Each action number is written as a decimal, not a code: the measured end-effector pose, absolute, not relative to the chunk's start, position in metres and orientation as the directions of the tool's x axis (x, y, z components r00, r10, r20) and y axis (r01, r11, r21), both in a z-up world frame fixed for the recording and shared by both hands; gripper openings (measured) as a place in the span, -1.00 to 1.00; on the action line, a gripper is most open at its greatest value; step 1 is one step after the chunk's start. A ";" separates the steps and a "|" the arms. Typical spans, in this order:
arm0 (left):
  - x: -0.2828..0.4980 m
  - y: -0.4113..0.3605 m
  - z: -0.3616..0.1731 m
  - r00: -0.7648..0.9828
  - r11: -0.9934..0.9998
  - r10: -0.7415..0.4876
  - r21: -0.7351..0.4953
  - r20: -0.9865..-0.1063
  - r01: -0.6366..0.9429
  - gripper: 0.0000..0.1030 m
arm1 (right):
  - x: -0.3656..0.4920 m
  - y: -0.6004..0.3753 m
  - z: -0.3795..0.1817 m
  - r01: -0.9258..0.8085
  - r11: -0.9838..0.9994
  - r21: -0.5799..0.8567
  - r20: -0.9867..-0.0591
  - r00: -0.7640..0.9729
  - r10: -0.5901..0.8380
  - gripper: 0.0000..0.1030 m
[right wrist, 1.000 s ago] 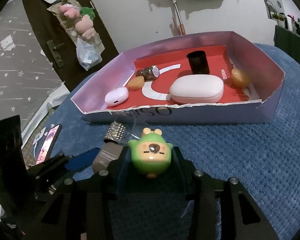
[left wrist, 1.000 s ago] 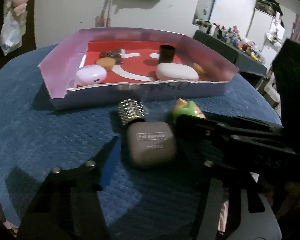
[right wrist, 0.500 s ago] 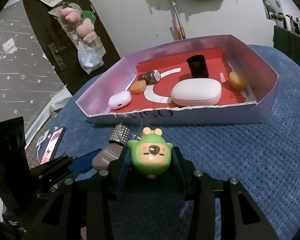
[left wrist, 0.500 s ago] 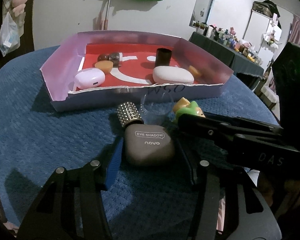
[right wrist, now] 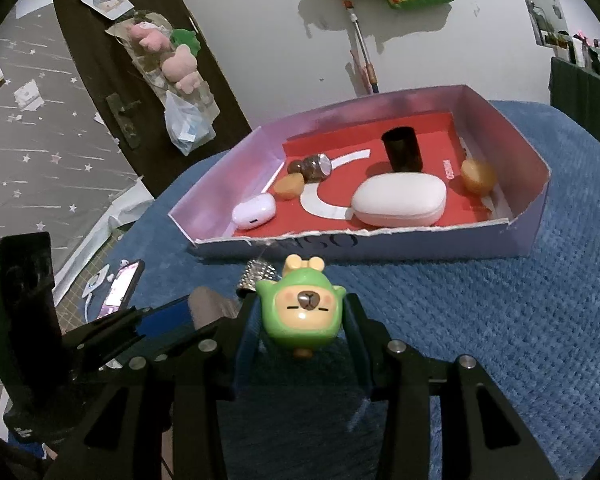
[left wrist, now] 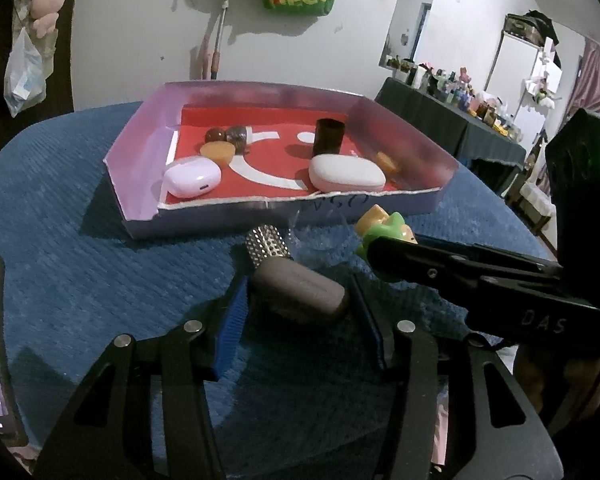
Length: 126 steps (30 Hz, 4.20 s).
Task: Organize rigid objects
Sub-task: 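Grasp the green frog figure with the right tool while the left tool grasps the brown eyeshadow case, then lift the green frog and brown eyeshadow case toward the red box with both tools, then lower the frog into the box with the right tool while the left tool lowers the eyeshadow case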
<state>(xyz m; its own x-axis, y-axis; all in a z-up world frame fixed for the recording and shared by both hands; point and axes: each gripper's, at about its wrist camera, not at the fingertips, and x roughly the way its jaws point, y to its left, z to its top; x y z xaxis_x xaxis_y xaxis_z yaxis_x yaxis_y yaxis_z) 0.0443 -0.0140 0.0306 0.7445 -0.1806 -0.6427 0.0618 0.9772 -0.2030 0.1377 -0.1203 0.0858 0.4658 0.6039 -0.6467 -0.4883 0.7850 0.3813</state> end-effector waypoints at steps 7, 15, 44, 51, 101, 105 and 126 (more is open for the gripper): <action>0.048 -0.006 0.042 0.757 0.975 -0.188 -0.214 -0.626 0.066 -0.28 | 0.138 -0.119 0.097 -0.505 0.774 0.382 -0.628 0.473 0.618 -0.13; 0.057 0.000 0.018 0.702 0.954 -0.250 -0.292 -0.667 0.062 -0.28 | 0.142 -0.123 0.084 -0.477 0.791 0.382 -0.654 0.465 0.596 -0.13; 0.066 -0.023 0.005 0.682 0.959 -0.277 -0.244 -0.677 0.147 0.29 | 0.153 -0.131 0.061 -0.437 0.859 0.267 -0.712 0.512 0.482 -0.03; 0.058 -0.019 0.014 0.701 0.955 -0.288 -0.251 -0.652 0.159 -0.31 | 0.151 -0.133 0.068 -0.441 0.851 0.285 -0.692 0.520 0.501 -0.09; 0.048 -0.023 0.022 0.731 0.971 -0.240 -0.158 -0.639 0.180 0.12 | 0.139 -0.125 0.089 -0.500 0.826 0.262 -0.666 0.526 0.530 -0.13; 0.049 -0.017 0.036 0.749 0.969 -0.248 -0.171 -0.615 0.181 0.12 | 0.138 -0.125 0.099 -0.513 0.815 0.269 -0.647 0.531 0.548 -0.13; 0.111 0.004 0.065 0.719 0.974 -0.222 -0.186 -0.658 0.131 0.12 | 0.184 -0.113 0.114 -0.561 0.775 0.291 -0.668 0.460 0.585 -0.14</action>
<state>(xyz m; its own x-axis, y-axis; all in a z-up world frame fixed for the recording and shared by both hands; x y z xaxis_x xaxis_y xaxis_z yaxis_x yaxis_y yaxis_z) 0.1112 0.0039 0.0649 0.7193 -0.2222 -0.6582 0.1310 0.9738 -0.1857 0.1836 -0.1129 0.1143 0.4605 0.5847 -0.6679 -0.5613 0.7747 0.2912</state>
